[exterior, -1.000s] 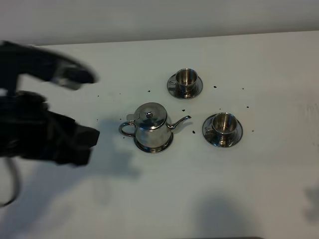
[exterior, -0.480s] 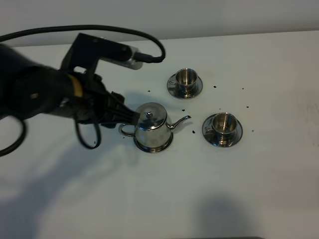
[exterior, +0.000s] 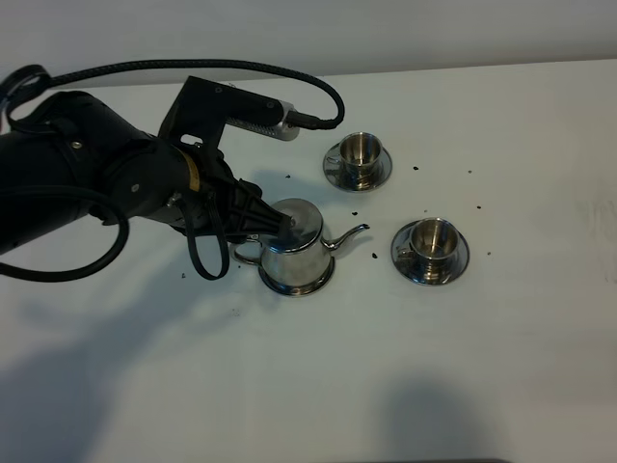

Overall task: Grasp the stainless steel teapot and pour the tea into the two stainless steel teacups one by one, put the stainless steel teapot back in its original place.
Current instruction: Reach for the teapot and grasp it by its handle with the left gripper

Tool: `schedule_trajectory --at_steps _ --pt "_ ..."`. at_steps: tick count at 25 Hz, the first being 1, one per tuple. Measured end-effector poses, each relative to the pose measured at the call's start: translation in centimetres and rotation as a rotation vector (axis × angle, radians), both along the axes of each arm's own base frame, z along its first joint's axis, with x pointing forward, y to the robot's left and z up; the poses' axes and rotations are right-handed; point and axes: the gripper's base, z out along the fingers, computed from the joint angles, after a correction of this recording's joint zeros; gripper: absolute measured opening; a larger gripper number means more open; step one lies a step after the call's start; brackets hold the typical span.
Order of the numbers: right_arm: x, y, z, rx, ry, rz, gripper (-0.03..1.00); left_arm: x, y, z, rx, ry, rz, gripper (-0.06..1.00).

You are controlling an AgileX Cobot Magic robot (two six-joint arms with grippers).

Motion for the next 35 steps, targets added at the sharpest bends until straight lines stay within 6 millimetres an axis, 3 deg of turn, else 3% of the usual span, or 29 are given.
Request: schedule_trajectory --at_steps 7,19,26,35 --pt "-0.1 0.0 0.0 0.012 -0.009 -0.019 0.38 0.9 1.1 -1.0 0.098 0.031 -0.055 0.49" --pt "-2.7 -0.6 0.3 0.055 -0.197 -0.194 0.38 0.7 -1.2 3.8 0.106 0.146 -0.500 0.49" --pt "-3.1 -0.6 0.3 0.058 -0.221 -0.205 0.38 3.1 -3.1 5.0 0.159 0.169 -0.678 0.48" --pt "-3.1 -0.6 0.3 0.064 -0.219 -0.153 0.38 5.4 -4.6 4.3 0.208 0.180 -0.831 0.48"
